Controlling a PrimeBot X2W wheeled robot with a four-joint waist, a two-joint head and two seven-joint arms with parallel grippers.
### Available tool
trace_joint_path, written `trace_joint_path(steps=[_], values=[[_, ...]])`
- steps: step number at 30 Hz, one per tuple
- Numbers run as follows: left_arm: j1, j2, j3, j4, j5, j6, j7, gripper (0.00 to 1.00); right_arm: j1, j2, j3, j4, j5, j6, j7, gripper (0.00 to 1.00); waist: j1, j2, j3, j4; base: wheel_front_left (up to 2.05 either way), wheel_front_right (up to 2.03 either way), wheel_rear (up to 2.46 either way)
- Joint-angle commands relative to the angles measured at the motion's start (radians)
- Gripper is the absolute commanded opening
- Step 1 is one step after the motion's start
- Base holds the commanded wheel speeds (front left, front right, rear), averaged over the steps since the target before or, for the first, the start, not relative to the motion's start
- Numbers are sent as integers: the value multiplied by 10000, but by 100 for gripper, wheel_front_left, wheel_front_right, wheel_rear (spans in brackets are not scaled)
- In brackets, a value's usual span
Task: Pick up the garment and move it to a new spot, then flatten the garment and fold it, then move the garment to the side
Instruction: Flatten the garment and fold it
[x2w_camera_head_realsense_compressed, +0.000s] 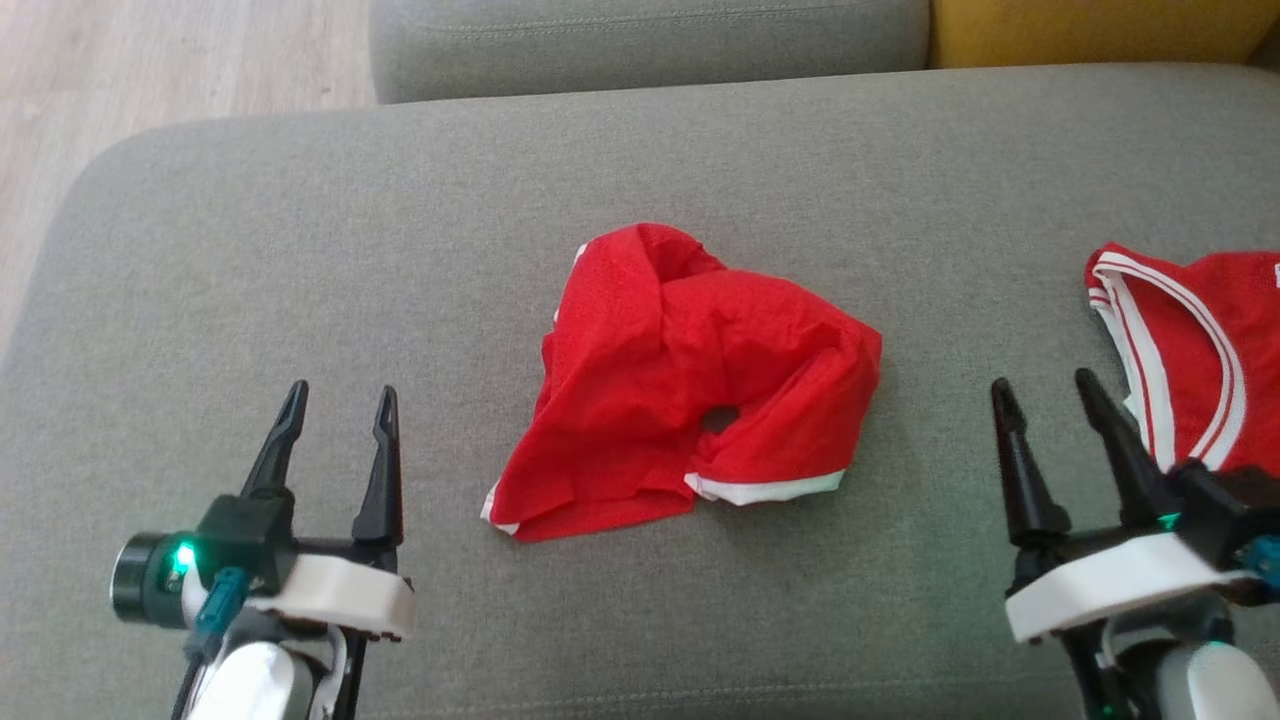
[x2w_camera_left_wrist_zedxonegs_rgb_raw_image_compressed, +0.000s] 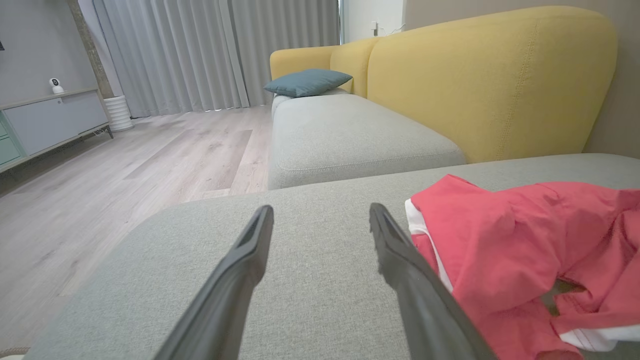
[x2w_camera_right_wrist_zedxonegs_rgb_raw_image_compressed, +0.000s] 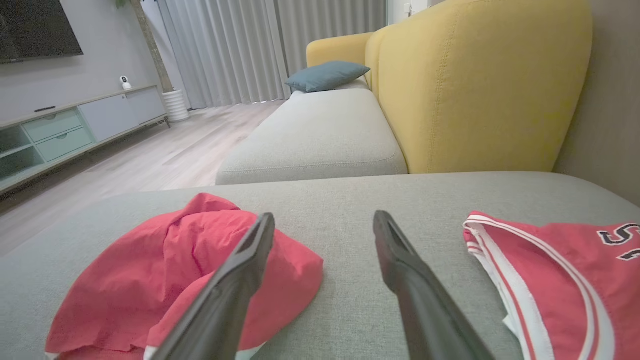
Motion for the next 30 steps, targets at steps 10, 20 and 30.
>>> trace_joint_path(steps=[10, 20, 30], values=[[-926, 2, 382, -551, 308, 43, -55, 100, -1552, -1349, 3760, 231, 581, 65, 1991, 100, 0, -1, 636, 208, 0, 0, 0], [-1589, -403, 228, -707, 586, 7, -55, 100, -4392, -1798, 7703, 1889, 1737, 65, 3697, 100, 0, -1, 1498, 953, 0, 0, 0], [-1962, -734, 297, -742, 800, -59, -55, 100, -6340, -1622, 9643, 4308, 2145, 65, 4725, 100, 0, -1, 2107, 1281, 0, 0, 0]])
